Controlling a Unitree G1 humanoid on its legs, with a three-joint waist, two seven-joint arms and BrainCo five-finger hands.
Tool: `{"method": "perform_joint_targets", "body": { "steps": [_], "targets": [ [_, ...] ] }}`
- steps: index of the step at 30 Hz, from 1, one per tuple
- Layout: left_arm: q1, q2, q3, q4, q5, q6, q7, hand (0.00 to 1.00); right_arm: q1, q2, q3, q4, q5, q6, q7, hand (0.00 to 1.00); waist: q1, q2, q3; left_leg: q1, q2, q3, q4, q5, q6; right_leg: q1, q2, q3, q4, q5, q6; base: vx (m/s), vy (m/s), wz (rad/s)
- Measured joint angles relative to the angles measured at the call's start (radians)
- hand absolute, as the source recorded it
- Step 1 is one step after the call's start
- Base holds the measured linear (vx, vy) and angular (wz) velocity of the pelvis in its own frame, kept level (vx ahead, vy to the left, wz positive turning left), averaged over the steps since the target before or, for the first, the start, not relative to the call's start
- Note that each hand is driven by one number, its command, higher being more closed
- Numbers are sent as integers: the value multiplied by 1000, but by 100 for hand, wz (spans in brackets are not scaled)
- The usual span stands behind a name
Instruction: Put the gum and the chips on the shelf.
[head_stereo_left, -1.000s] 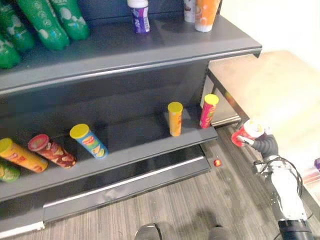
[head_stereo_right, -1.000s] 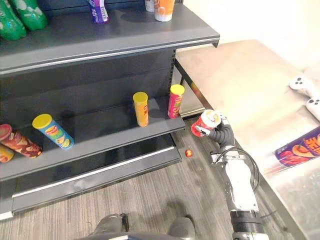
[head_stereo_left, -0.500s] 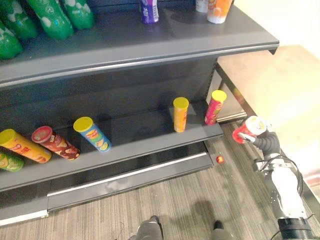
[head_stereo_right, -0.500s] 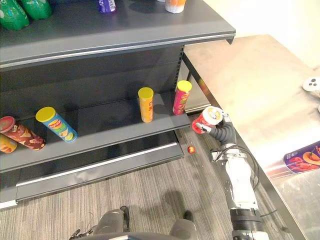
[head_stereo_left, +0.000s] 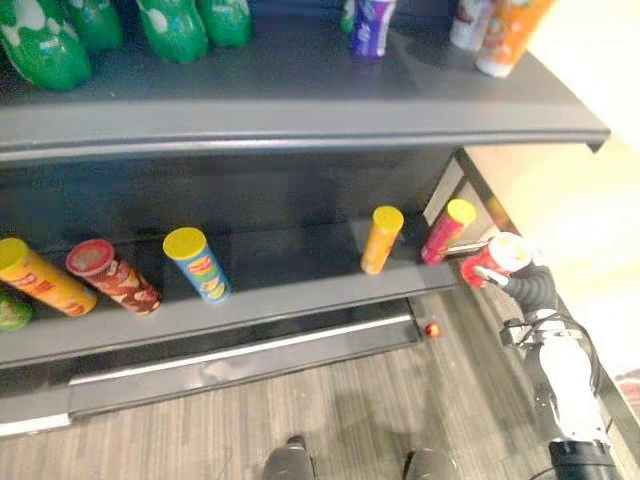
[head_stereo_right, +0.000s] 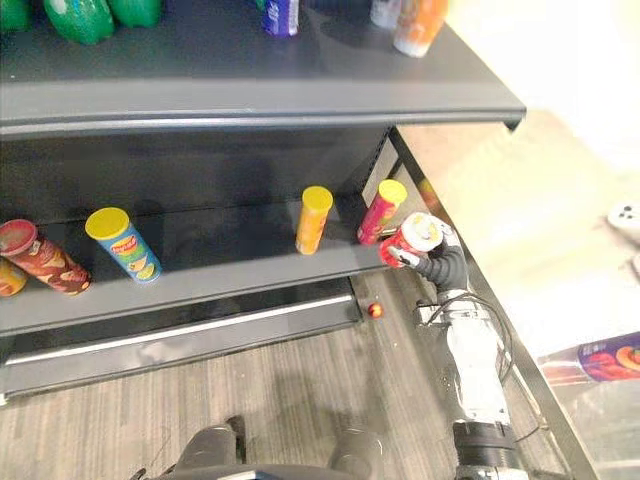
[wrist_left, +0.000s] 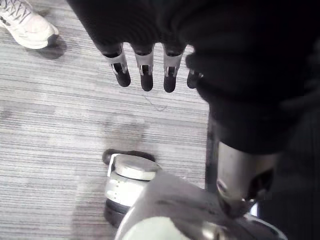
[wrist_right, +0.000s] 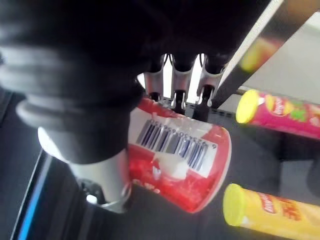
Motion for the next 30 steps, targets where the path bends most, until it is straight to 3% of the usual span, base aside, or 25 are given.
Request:
{"method": "perform_joint_targets", "body": {
  "steps": [3, 5, 7, 8, 11, 12, 13, 19, 21, 28, 30],
  "targets": [
    [-21, -7, 11, -18, 0, 12, 18, 0, -49, -11, 2, 3, 2, 0, 1, 100, -6, 10, 4, 51, 10, -3, -42, 2, 2, -43, 48, -45, 53, -98, 25, 253, -8, 3],
    [-31, -14, 11, -16, 0, 21, 22, 0, -69, -23, 15, 4, 4, 1, -2, 100, -8, 23, 7, 72, 23, -8, -49, 2, 2, -68, 81, -54, 21, -114, 26, 169, -89, 5],
    [-32, -14, 11, -17, 0, 29, 23, 0, -76, -26, 33, 3, 6, 1, -3, 100, -10, 22, 7, 87, 33, -11, -41, 0, -2, -65, 107, -53, -120, -82, 54, 252, -203, 17],
    [-36, -8, 13, -12, 0, 35, 24, 0, -76, -33, 37, 3, 6, 2, -4, 100, -13, 16, -1, 86, 33, -21, -25, -18, -32, -29, 114, -45, -197, -21, 86, 199, -189, 23],
    [-40, -37, 2, -14, 0, 38, 27, 0, -69, -52, 38, 7, 8, 15, -18, 100, -13, 84, -8, 84, 81, -41, -33, -9, -47, -11, 168, -37, -206, -20, 84, 136, -126, 21],
    [-41, -37, -1, -13, 0, 40, 27, 0, -66, -53, 38, 7, 7, 17, -22, 100, -13, 87, -11, 85, 85, -50, -35, -3, -50, -7, 172, -37, -207, -21, 85, 133, -108, 37],
    [-42, -35, -1, -15, 0, 42, 28, 0, -55, -53, 38, 7, 8, 16, -29, 100, -12, 85, -11, 95, 90, -70, -42, 21, -78, 17, 174, -41, -215, -21, 85, 102, -75, 40],
    [-41, -33, 5, -15, -3, 65, 44, 0, -54, -44, 79, 10, 9, 7, -31, 100, 7, 72, -21, 106, 93, -82, -45, 43, -104, 83, 174, -69, -288, -21, 88, 42, -38, 24],
    [-35, -39, 17, -14, -3, 68, 44, 0, -55, -19, 109, 20, 11, 8, -13, 100, 19, 72, -26, 116, 98, -78, -47, 49, -115, 129, 181, -71, -364, -8, 107, -9, -15, -2],
    [-19, -48, 30, -1, -12, 49, 65, 0, -60, -2, 152, 20, 41, 9, 39, 100, 14, 78, -76, 102, 101, -58, -111, 84, -138, 181, 207, -85, -559, 21, 145, -74, -61, -2],
    [-16, -49, 30, 8, -12, 35, 71, 0, -60, -2, 161, 19, 41, 18, 45, 100, 4, 85, -80, 102, 103, -58, -151, 107, -141, 186, 217, -102, -588, 42, 137, -136, -70, 24]
  ]
}}
